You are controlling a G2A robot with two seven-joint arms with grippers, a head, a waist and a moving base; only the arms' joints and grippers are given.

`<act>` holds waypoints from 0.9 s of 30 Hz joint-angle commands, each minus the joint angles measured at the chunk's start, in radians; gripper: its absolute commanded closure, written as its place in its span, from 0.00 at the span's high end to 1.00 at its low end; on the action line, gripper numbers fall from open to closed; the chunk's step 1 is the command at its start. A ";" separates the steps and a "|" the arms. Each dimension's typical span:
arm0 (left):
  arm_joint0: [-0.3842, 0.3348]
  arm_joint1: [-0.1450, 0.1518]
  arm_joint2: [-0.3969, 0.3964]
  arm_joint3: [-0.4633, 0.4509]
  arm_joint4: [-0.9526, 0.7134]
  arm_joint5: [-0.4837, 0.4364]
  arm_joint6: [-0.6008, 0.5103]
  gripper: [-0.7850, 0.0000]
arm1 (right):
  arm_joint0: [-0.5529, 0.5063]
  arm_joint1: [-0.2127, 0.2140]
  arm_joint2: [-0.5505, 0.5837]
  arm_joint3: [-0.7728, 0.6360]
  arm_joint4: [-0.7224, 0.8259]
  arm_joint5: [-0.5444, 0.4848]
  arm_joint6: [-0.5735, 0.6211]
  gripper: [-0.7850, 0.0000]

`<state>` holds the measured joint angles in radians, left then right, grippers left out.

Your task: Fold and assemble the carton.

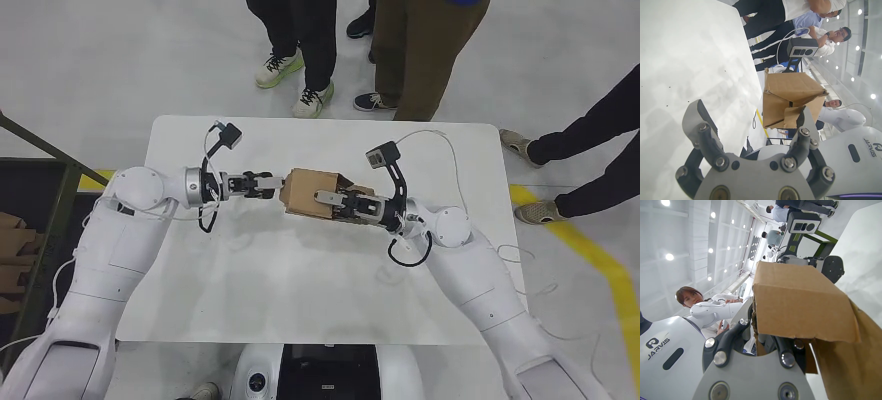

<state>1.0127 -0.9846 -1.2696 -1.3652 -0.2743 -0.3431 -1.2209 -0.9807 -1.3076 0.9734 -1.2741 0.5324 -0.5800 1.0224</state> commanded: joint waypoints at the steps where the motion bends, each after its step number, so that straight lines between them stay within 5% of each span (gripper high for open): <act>1: 0.003 0.001 0.003 -0.003 -0.001 0.000 -0.004 1.00 | 0.000 0.000 0.001 0.002 0.006 -0.001 0.004 0.00; 27: -0.019 -0.002 0.063 -0.016 -0.013 0.001 -0.008 1.00 | 0.003 -0.009 -0.012 0.015 0.033 -0.002 0.024 0.00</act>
<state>0.9944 -0.9870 -1.2075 -1.3806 -0.2841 -0.3413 -1.2287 -0.9776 -1.3166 0.9621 -1.2602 0.5644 -0.5817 1.0458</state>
